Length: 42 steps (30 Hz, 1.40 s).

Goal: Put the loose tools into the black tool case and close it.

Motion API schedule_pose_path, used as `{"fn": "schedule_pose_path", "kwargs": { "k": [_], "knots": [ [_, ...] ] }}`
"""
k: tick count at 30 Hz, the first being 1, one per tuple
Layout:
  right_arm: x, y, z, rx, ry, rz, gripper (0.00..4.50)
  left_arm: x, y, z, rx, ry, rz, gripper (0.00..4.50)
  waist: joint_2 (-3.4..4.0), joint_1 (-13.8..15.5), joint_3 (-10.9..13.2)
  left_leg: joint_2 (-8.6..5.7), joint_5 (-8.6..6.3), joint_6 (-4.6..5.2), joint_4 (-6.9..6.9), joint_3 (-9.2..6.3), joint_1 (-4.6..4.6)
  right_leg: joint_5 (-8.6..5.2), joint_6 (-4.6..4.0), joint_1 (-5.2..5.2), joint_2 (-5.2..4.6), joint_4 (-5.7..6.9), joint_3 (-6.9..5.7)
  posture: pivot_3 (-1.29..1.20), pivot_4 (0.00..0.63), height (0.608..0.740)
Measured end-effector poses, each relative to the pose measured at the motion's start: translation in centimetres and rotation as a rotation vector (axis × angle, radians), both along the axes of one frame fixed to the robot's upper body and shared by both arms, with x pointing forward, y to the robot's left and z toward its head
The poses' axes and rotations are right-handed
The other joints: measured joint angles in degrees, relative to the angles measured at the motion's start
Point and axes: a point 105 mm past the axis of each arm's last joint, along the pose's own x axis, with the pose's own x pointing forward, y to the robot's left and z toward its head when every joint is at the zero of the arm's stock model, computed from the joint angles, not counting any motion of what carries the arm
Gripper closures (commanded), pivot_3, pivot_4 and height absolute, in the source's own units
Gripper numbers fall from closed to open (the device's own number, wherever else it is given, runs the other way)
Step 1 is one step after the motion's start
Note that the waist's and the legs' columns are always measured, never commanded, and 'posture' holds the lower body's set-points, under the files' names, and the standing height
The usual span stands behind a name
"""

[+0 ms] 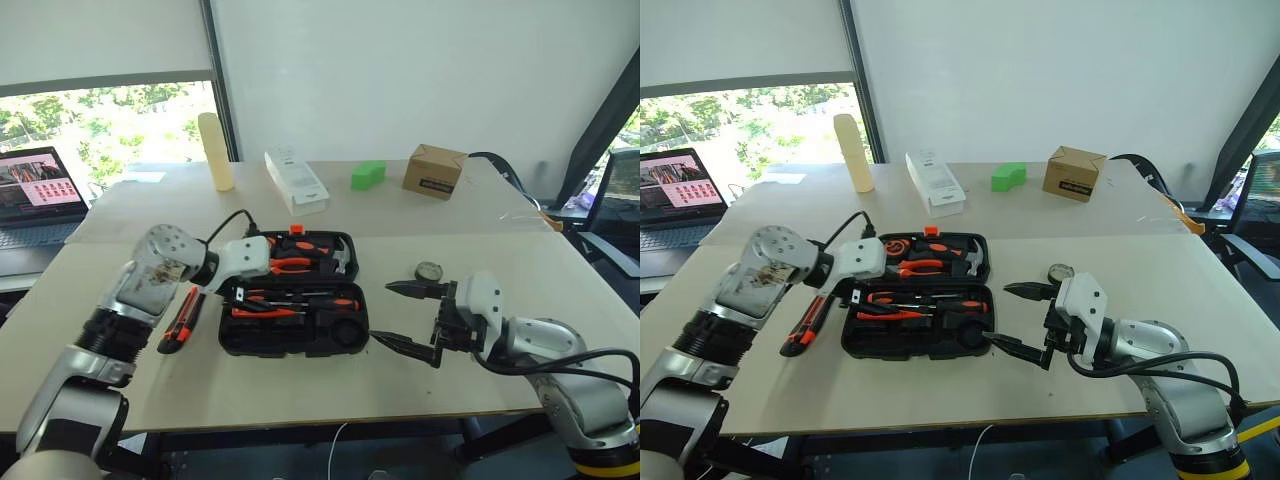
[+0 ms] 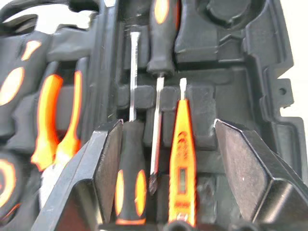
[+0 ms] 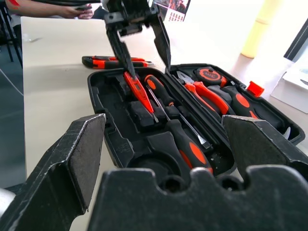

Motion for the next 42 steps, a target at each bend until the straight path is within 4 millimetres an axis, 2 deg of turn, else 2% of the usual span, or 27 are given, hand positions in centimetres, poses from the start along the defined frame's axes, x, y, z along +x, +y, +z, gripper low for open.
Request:
{"fn": "schedule_pose_path", "kwargs": {
  "k": [4,5,6,9,18,28,32,33,34,37,39,40,42],
  "knots": [
    [0.0,0.2,0.0,0.008,-0.003,0.006,0.0,0.1,1.3,-1.8,-0.001,0.034,0.037,3.77,0.0,0.0,0.0,-0.01,0.0,0.0,0.0,0.0,-0.01,0.0,0.0,-0.01,0.0,0.0,0.01,0.0,0.15,0.74],
    [0.0,0.2,0.0,0.009,-0.004,0.007,0.0,0.0,1.6,-2.7,-0.003,0.06,0.05,4.24,0.0,0.0,0.0,-0.01,0.0,0.0,0.0,0.0,-0.02,0.0,0.0,-0.01,-0.01,0.0,0.01,0.0,0.15,0.74],
    [0.0,0.2,0.0,0.008,-0.004,0.006,0.0,-0.1,1.8,-3.3,-0.004,0.079,0.058,4.47,0.0,0.0,0.0,-0.01,0.0,0.01,0.0,0.0,-0.02,0.0,0.0,-0.02,-0.01,0.0,0.01,0.0,0.15,0.74],
    [0.1,0.2,-0.1,0.008,-0.001,0.001,0.0,-0.3,2.0,-4.3,-0.007,0.083,0.059,4.47,0.0,0.2,0.0,-0.02,0.0,0.0,0.01,0.0,-0.03,0.0,0.0,-0.01,-0.03,0.0,0.01,0.0,0.15,0.74],
    [0.2,0.4,-0.4,0.006,0.007,0.009,0.0,0.0,1.5,-5.0,-0.008,0.044,0.069,4.47,0.02,0.2,0.0,-0.13,-0.01,0.01,0.01,-0.01,0.07,0.03,0.06,0.06,-0.1,0.03,0.02,0.0,0.15,0.74],
    [0.2,0.4,-0.4,0.008,0.006,0.01,0.0,-0.3,1.9,-6.0,-0.026,0.036,0.102,4.47,0.09,0.1,-0.1,-0.1,-0.08,0.12,-0.14,-0.01,0.91,0.01,0.1,0.86,-0.09,-0.11,0.04,0.0,0.15,0.74],
    [0.4,0.4,-0.2,0.025,-0.009,0.01,0.0,-0.3,2.0,-5.8,-0.191,0.044,0.156,4.47,0.08,0.1,0.0,-0.09,-0.07,0.12,-0.13,-0.01,0.84,0.01,0.09,0.75,-0.1,-0.09,0.05,0.0,0.15,0.74],
    [0.5,0.4,-0.3,0.031,-0.011,0.009,0.0,-0.2,2.1,-5.1,-0.281,0.038,0.184,3.97,0.04,0.1,0.0,-0.09,-0.07,0.11,-0.1,-0.07,0.7,0.01,0.09,0.67,-0.09,-0.08,0.01,0.0,0.15,0.74],
    [0.6,0.4,-0.2,0.039,-0.013,0.01,0.0,0.0,2.7,-4.2,-0.338,0.011,0.209,3.8,0.03,0.1,0.0,-0.07,-0.07,0.1,-0.08,-0.07,0.6,0.02,0.08,0.56,-0.09,-0.08,0.01,0.0,0.15,0.74],
    [0.4,0.1,-0.1,0.069,-0.018,0.019,0.0,-1.3,6.1,-1.7,-0.436,-0.069,0.266,2.72,0.05,-0.4,0.0,-0.08,-0.05,0.03,-0.15,-0.04,0.5,0.03,0.05,0.26,-0.12,-0.04,0.08,0.0,0.15,0.74],
    [0.2,0.0,-0.1,0.071,-0.033,0.036,0.0,-4.0,9.8,-1.5,-0.485,-0.113,0.354,1.98,0.11,-1.2,-0.1,-0.18,-0.12,-0.1,-0.32,-0.05,0.6,0.06,0.01,-0.02,-0.17,-0.06,0.2,0.0,0.15,0.74],
    [0.0,-0.3,-0.6,0.071,-0.025,0.032,0.0,-5.3,11.8,-2.6,-0.494,-0.093,0.429,1.6,0.14,-1.3,-0.1,-0.32,-0.21,-0.15,-0.36,-0.16,0.8,0.06,0.0,-0.02,-0.21,0.0,0.24,0.0,0.15,0.74],
    [-0.2,-0.4,-1.2,0.069,-0.013,0.038,0.0,-7.2,14.3,-3.9,-0.514,-0.079,0.544,0.92,0.11,-1.4,0.0,-0.36,-0.45,0.22,-0.41,-0.18,0.82,0.06,0.0,-0.04,-0.22,-0.16,0.22,0.0,0.15,0.74]
  ]
}}
